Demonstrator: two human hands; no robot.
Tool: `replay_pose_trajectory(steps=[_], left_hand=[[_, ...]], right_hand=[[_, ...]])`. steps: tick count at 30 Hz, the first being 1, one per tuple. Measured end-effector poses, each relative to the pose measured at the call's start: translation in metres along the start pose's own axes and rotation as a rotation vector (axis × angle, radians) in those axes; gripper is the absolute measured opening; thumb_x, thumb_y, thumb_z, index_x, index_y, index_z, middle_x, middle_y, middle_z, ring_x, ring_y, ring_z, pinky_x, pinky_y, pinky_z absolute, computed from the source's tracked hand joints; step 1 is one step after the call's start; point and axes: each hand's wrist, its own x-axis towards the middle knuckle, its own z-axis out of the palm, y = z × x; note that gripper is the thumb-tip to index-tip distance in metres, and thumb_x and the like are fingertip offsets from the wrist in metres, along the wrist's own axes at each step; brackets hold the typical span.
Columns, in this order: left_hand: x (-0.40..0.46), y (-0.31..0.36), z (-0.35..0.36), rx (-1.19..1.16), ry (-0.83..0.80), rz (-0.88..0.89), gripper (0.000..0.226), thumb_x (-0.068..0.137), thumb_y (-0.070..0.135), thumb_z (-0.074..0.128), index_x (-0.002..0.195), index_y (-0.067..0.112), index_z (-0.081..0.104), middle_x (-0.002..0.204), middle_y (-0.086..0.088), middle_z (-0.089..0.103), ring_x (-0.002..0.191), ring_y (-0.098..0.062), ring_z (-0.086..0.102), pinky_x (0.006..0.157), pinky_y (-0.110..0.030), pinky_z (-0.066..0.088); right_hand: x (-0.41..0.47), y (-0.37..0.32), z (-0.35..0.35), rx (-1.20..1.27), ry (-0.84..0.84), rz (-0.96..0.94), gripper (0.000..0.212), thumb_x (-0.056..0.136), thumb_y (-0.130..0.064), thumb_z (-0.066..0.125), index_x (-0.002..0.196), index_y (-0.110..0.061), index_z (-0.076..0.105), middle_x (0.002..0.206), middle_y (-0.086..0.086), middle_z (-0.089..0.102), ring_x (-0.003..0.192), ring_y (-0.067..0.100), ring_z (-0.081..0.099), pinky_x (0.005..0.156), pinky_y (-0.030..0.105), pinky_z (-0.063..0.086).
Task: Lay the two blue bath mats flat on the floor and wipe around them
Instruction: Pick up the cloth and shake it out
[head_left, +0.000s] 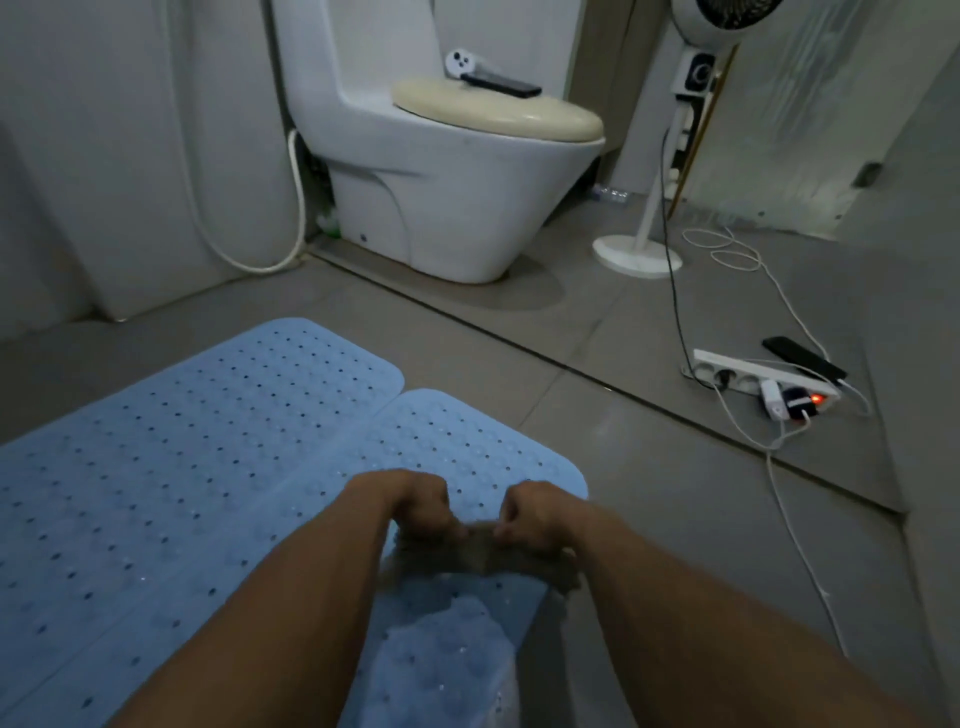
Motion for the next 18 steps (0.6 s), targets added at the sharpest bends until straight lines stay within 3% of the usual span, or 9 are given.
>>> replay_pose_trajectory(steps=[2,4,7,10,12,15,18], left_hand=[[-0.011,-0.023,-0.023,-0.142,0.006,-0.007,0.028,0.080,0.031,0.068,0.100,0.013,0.073,0.111,-0.009,0.070,0.101,-0.025,0.066,0.087,-0.039,0.056],[-0.022,-0.040,-0.048,-0.265,0.042,0.002,0.015,0.080,0.015,0.068,0.094,0.013,0.073,0.106,-0.010,0.070,0.098,-0.027,0.066,0.080,-0.035,0.059],[-0.042,-0.051,-0.080,-0.331,0.106,0.014,0.031,0.079,0.006,0.071,0.108,0.016,0.068,0.097,-0.005,0.063,0.093,-0.026,0.063,0.072,-0.031,0.058],[-0.044,-0.063,-0.093,-0.273,0.098,-0.024,0.062,0.075,0.010,0.077,0.131,0.024,0.055,0.118,-0.006,0.057,0.103,-0.027,0.060,0.089,-0.040,0.056],[-0.038,-0.072,-0.089,-0.230,0.050,-0.042,0.052,0.074,0.014,0.078,0.122,0.027,0.063,0.116,-0.002,0.060,0.105,-0.025,0.060,0.092,-0.039,0.054],[-0.022,-0.085,-0.071,-0.242,0.078,-0.043,0.023,0.074,0.017,0.077,0.096,0.022,0.070,0.102,-0.003,0.066,0.100,-0.024,0.063,0.081,-0.033,0.055],[-0.002,-0.094,-0.059,-0.302,0.147,-0.063,0.026,0.075,0.019,0.075,0.099,0.013,0.069,0.098,-0.006,0.067,0.096,-0.025,0.063,0.079,-0.036,0.053]], right_hand=[[0.007,-0.017,-0.027,-0.006,-0.028,-0.023,0.023,0.082,-0.039,0.069,0.070,-0.021,0.064,0.086,0.000,0.067,0.089,0.024,0.065,0.083,0.037,0.056],[0.011,-0.036,-0.051,0.052,-0.073,-0.023,0.015,0.082,-0.036,0.072,0.078,-0.022,0.066,0.082,-0.003,0.066,0.084,0.022,0.067,0.079,0.039,0.060],[0.014,-0.066,-0.080,0.091,-0.095,-0.028,0.016,0.080,-0.024,0.076,0.089,-0.016,0.067,0.086,0.001,0.066,0.083,0.022,0.066,0.079,0.041,0.062],[0.022,-0.090,-0.092,0.038,-0.082,-0.026,0.036,0.076,-0.023,0.078,0.108,-0.010,0.067,0.099,0.006,0.067,0.097,0.027,0.068,0.083,0.045,0.061],[0.034,-0.097,-0.091,-0.012,-0.085,-0.043,0.044,0.074,-0.025,0.077,0.115,-0.012,0.068,0.107,0.009,0.067,0.098,0.028,0.068,0.084,0.046,0.060],[0.061,-0.096,-0.083,-0.061,-0.102,-0.087,0.035,0.071,-0.034,0.072,0.103,-0.021,0.075,0.105,0.004,0.070,0.091,0.022,0.068,0.081,0.042,0.061],[0.091,-0.091,-0.083,-0.081,-0.107,-0.123,0.025,0.070,-0.031,0.072,0.091,-0.019,0.078,0.095,0.002,0.072,0.087,0.020,0.069,0.077,0.041,0.062]])
